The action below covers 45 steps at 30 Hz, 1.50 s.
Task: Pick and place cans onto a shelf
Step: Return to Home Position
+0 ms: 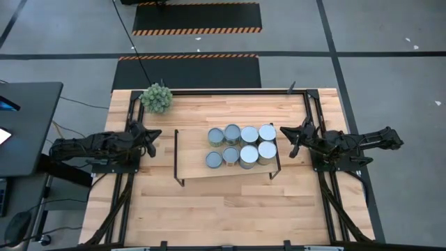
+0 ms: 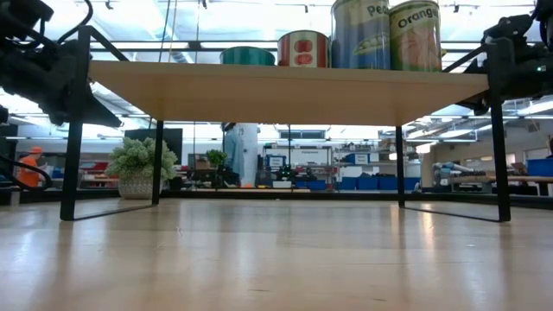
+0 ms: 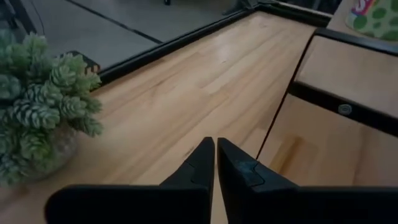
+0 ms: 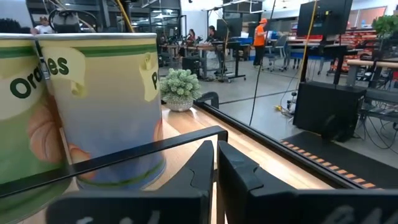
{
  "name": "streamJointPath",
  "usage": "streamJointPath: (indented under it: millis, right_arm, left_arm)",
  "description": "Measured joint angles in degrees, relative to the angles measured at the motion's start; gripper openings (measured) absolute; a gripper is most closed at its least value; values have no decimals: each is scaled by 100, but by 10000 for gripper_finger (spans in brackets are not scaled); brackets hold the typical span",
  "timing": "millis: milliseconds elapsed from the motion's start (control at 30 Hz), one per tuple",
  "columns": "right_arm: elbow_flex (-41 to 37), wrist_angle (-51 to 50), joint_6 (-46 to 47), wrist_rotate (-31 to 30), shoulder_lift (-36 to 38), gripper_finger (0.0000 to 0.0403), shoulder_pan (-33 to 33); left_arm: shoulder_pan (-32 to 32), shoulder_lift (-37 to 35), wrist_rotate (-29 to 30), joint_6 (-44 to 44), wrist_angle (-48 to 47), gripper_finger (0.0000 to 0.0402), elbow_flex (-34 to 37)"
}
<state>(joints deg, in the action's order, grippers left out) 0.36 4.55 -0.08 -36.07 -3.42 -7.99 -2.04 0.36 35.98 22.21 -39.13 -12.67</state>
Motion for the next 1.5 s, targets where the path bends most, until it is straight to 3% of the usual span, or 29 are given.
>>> streamJointPath:
  millis: [1500]
  right_arm:
    - [0,2,-5,2,0,28,0]
  left_arm:
    - [-2,0,-6,-192,-2,30,0]
